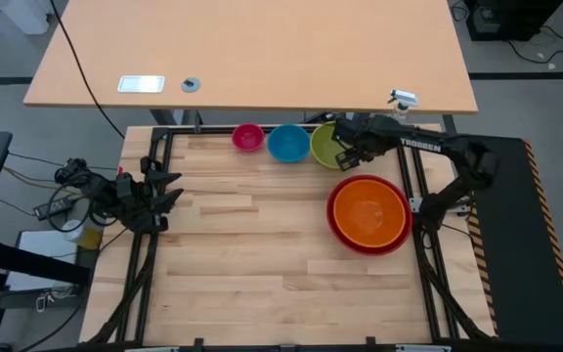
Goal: Nest bowls inside each other
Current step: Stack the green bowl on the orange bowl
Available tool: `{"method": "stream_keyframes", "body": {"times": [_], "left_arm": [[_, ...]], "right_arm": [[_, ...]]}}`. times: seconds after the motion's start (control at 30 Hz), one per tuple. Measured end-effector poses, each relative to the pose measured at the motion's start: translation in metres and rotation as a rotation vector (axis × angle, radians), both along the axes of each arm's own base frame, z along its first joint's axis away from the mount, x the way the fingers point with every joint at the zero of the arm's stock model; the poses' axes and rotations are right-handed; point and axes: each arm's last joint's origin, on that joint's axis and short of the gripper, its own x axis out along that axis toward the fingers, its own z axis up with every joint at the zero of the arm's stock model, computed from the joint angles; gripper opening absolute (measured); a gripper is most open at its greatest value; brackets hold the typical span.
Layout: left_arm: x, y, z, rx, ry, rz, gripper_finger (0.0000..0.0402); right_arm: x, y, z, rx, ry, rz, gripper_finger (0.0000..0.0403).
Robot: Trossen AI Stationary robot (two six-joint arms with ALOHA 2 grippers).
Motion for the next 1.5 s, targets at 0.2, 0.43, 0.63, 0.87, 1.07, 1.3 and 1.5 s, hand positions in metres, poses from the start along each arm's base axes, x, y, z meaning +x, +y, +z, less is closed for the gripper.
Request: {"method": "stream_keyframes", "body": {"times": [0.2, 0.43, 0.63, 0.87, 1.07, 1.3, 1.5], "left_arm": [[0.000, 0.000, 0.000, 0.001, 0.000, 0.001, 0.0189], [0.000, 0.000, 0.000, 0.001, 0.000, 0.000, 0.0189], [0.000, 0.000, 0.000, 0.005, 0.001, 0.003, 0.0189], [0.000, 0.000, 0.000, 0.004, 0.000, 0.002, 0.0189], [0.000, 0.000, 0.000, 0.004, 0.000, 0.003, 0.0189], [0.000, 0.000, 0.000, 0.003, 0.000, 0.002, 0.0189], [0.000, 0.000, 0.000, 0.004, 0.000, 0.002, 0.0189]], "right_arm": [[-0.010, -0.022, -0.008, -0.031, -0.054, -0.087, 0.0236], [-0.014, -0.034, -0.031, -0.073, -0.148, -0.139, 0.0236], [-0.020, -0.033, -0.043, -0.108, -0.109, -0.161, 0.0233], [-0.025, -0.033, -0.060, -0.121, -0.140, -0.173, 0.0177], [-0.026, -0.033, -0.066, -0.126, -0.160, -0.155, 0.0092], [-0.021, -0.037, -0.060, -0.182, -0.203, -0.129, 0.0033], [-0.019, -0.038, -0.049, -0.202, -0.215, -0.101, 0.0037]]}}
